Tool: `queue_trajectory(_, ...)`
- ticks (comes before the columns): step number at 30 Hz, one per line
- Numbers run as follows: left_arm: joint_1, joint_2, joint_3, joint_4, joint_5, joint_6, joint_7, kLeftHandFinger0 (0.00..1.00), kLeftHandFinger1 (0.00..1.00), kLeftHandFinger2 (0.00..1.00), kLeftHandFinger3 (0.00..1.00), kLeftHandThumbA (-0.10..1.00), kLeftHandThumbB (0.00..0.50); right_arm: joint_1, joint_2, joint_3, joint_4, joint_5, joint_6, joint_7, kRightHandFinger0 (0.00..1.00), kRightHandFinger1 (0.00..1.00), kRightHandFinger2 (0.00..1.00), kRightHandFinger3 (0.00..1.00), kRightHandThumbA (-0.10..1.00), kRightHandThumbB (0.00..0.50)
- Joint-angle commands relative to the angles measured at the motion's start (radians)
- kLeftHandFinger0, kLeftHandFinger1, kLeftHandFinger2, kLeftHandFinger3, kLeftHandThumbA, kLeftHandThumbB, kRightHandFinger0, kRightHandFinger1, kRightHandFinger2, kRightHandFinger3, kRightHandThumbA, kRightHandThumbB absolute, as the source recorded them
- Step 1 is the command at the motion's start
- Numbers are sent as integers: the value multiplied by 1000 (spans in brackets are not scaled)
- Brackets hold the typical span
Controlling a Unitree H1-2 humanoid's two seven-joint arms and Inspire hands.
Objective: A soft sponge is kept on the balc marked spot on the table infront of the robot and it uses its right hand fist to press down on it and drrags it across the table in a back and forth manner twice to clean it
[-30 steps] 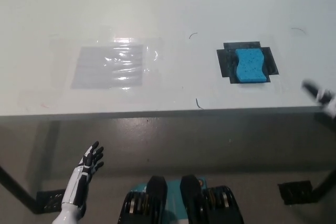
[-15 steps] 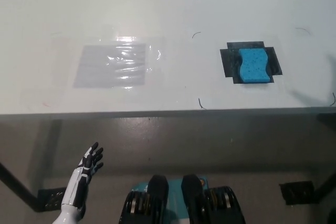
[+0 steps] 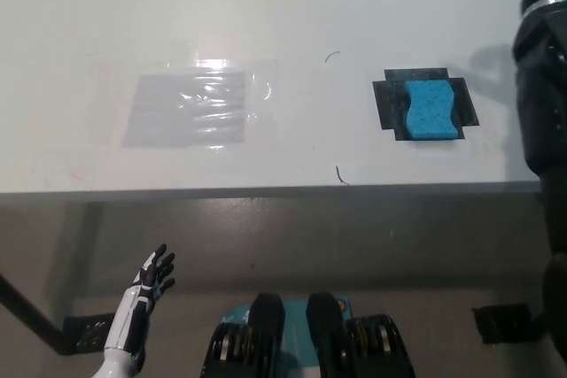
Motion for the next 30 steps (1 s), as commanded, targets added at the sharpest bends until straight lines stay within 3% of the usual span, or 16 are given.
queue_trajectory(1, -10, 15, 6, -23, 1, -66, -6, 1000, 1000, 1000, 1000, 1000, 488, -186, 8, -1, 241, -12, -172, -42, 0, 0, 0, 0, 1000, 120)
queue_trajectory(6, -13, 17, 6, -29, 5, -61, -3, 1000, 1000, 1000, 1000, 1000, 487, -207, 34, 18, 401, -32, -187, -85, 0, 0, 0, 0, 1000, 178)
queue_trajectory(11, -10, 20, 8, -34, 7, -62, -2, 1000, 1000, 1000, 1000, 1000, 484, -177, 58, 11, 489, -20, -187, -86, 0, 0, 0, 2, 1000, 187)
queue_trajectory(12, -11, 21, 8, -31, 4, -65, -5, 1000, 1000, 1000, 1000, 1000, 482, -163, 62, 21, 502, -32, -192, -89, 0, 0, 42, 55, 1000, 323)
queue_trajectory(13, -12, 22, 8, -29, 3, -67, -7, 1000, 1000, 1000, 1000, 1000, 482, -159, 64, 26, 507, -37, -194, -91, 0, 0, 72, 89, 1000, 342)
queue_trajectory(15, -15, 23, 6, -29, 9, -63, -4, 1000, 1000, 1000, 1000, 1000, 491, -138, 72, 15, 518, -18, -192, -58, 0, 0, 195, 212, 1000, 308)
queue_trajectory(18, -25, 23, 5, -32, 15, -57, 0, 1000, 1000, 1000, 1000, 1000, 496, -126, 88, 10, 527, -11, -188, -48, 0, 0, 184, 201, 1000, 214)
queue_trajectory(20, -25, 23, 10, -32, 1, -62, -3, 1000, 1000, 1000, 1000, 1000, 479, -120, 108, 12, 531, -13, -181, -50, 0, 0, 146, 146, 1000, 190)
queue_trajectory(23, -21, 22, 13, -40, -4, -62, -2, 1000, 1000, 1000, 1000, 1000, 465, -99, 122, 13, 539, -16, -165, -68, 0, 0, 158, 122, 1000, 194)
queue_trajectory(27, -20, 22, 15, -44, -11, -50, -7, 1000, 1000, 1000, 1000, 1000, 472, -29, 131, 22, 551, -26, -167, -66, 0, 0, 12, 21, 1000, 149)
queue_trajectory(30, -23, 26, 8, -41, 6, -55, -5, 1000, 1000, 1000, 1000, 1000, 484, 9, 128, 31, 557, -31, -170, -70, 0, 0, 10, 0, 1000, 162)
